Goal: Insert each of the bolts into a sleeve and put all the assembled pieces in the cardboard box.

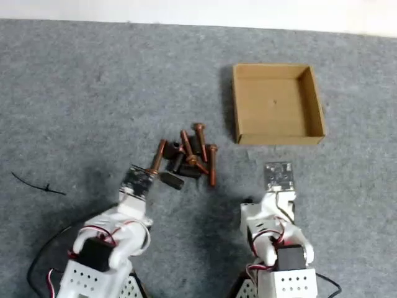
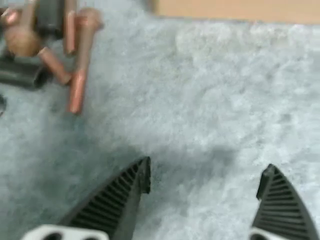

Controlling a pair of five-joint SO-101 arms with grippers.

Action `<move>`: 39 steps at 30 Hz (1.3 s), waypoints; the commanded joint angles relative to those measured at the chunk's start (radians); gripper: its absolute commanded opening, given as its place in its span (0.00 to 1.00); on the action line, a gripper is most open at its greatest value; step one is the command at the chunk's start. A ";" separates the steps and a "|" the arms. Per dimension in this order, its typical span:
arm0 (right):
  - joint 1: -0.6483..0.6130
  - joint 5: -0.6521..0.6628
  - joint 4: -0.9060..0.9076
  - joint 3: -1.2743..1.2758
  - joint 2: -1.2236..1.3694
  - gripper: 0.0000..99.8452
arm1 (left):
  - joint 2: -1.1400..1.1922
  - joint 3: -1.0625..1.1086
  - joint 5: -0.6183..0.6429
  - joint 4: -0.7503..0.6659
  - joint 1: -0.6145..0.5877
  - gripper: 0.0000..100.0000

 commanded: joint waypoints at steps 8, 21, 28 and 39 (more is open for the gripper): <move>0.269 0.008 -0.004 0.076 0.004 0.32 | -0.008 -0.183 -0.539 -0.054 -0.369 0.01; 0.298 0.097 0.012 0.044 0.012 0.32 | 0.005 -0.366 -0.204 -0.476 -0.397 0.01; 0.298 0.098 0.012 0.044 0.012 0.32 | 0.283 -0.329 -0.207 -0.634 -0.268 0.01; 0.450 0.095 0.012 0.044 0.005 0.32 | 0.924 -0.420 -0.037 -0.810 -0.400 0.01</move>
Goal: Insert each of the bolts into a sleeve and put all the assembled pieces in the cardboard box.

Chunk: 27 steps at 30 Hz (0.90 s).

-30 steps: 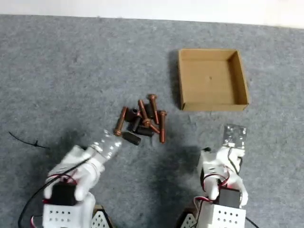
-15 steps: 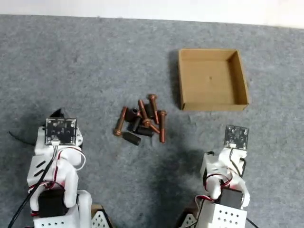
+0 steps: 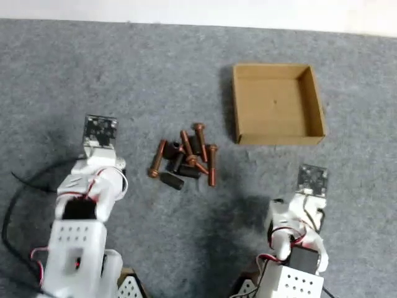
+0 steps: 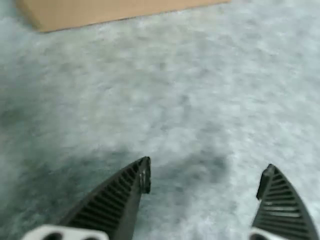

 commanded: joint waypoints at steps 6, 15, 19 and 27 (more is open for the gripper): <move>-0.028 0.011 0.039 -0.024 0.022 0.32 | 0.199 -0.088 0.063 -0.121 -0.074 0.01; -0.282 -0.104 -0.042 -0.248 0.242 0.32 | 0.200 -0.088 0.061 -0.124 -0.076 0.01; -0.430 -0.152 -0.102 -0.395 0.509 0.32 | 0.200 -0.087 0.060 -0.124 -0.076 0.01; -0.559 -0.334 -0.183 -0.797 1.061 0.32 | 0.203 -0.088 0.060 -0.126 -0.076 0.01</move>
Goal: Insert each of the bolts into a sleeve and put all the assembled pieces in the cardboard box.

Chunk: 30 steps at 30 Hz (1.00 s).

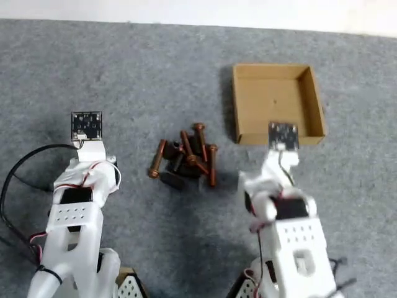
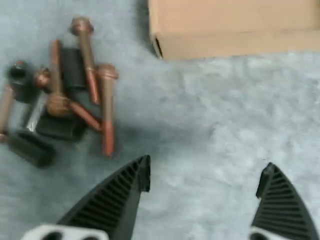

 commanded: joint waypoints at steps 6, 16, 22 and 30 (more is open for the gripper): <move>-0.331 -0.060 -0.028 -0.441 0.473 0.32 | 0.007 -0.053 0.009 -0.020 -0.010 0.01; -0.501 -0.157 -0.061 -0.720 0.756 0.32 | 0.010 -0.048 0.009 -0.055 -0.010 0.01; -0.541 -0.193 -0.199 -0.762 0.858 0.32 | 0.010 -0.051 0.009 -0.055 -0.010 0.01; -0.538 -0.334 -0.205 -0.765 0.957 0.32 | 0.010 -0.053 0.011 -0.055 -0.012 0.01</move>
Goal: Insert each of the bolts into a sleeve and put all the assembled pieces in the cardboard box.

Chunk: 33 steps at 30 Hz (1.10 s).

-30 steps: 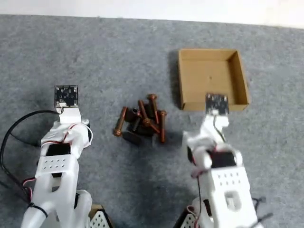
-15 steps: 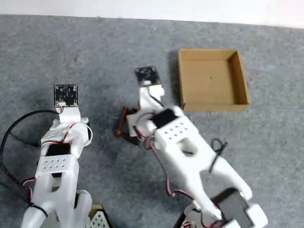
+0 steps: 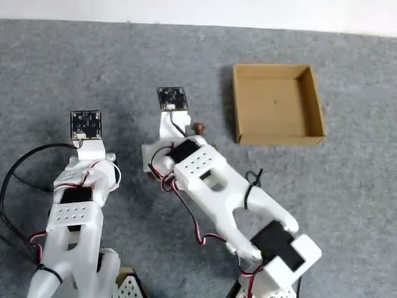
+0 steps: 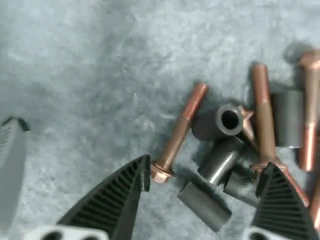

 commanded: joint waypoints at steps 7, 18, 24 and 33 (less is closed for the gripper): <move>0.058 -0.021 -0.022 -0.059 0.053 0.32 | 0.001 -0.053 0.006 -0.018 -0.012 0.01; 0.085 -0.023 -0.082 -0.058 0.134 0.32 | 0.001 -0.053 0.005 -0.018 -0.012 0.01; 0.088 -0.023 -0.079 -0.058 0.133 0.32 | 0.001 -0.051 0.005 -0.018 -0.012 0.01; 0.091 -0.018 -0.077 -0.053 0.140 0.32 | 0.001 -0.051 0.005 -0.018 -0.012 0.01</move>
